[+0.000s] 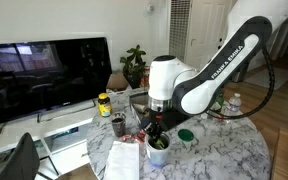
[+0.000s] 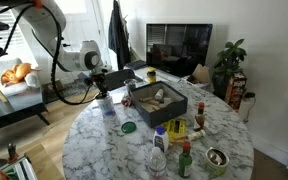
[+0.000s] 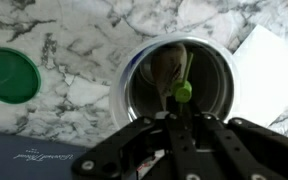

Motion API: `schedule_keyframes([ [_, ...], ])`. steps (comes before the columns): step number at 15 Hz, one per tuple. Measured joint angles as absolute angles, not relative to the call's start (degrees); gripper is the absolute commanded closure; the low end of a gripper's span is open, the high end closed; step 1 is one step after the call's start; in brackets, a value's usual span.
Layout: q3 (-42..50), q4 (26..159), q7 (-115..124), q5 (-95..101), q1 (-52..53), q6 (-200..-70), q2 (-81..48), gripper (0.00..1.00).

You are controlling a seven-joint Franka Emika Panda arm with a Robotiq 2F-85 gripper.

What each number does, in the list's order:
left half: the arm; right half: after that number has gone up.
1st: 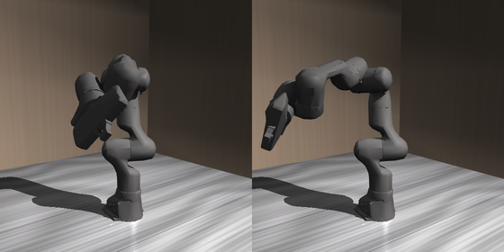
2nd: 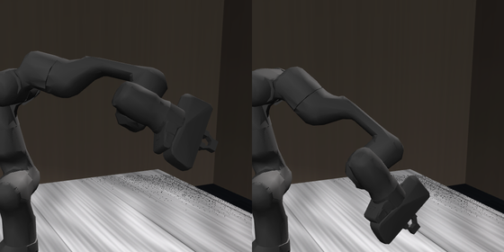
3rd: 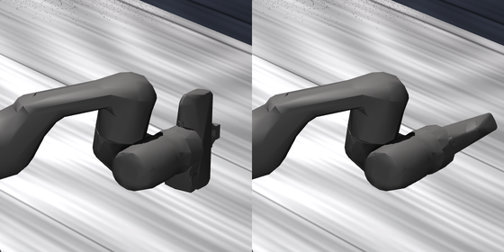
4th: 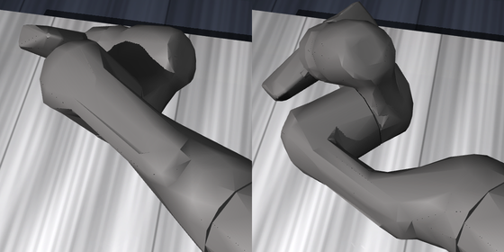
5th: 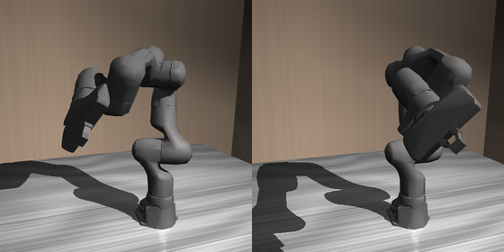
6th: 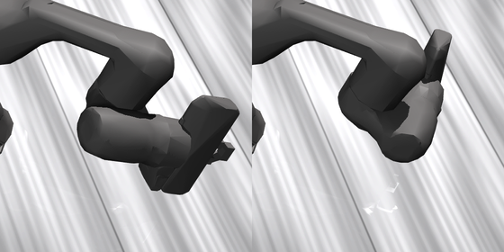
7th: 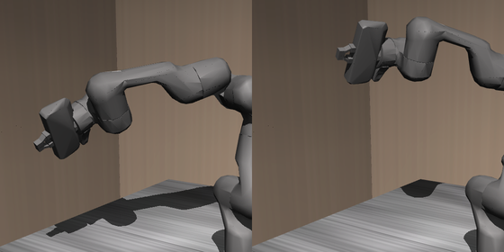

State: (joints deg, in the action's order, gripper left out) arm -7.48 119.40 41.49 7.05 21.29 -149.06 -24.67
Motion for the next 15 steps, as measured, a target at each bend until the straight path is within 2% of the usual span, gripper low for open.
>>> schedule_keyframes([
  [10,-8.0,123.5,38.6,4.3,20.3,-143.2,-12.1,1.0],
  [15,-8.6,128.7,34.6,2.5,18.2,-138.4,-1.0,1.0],
])
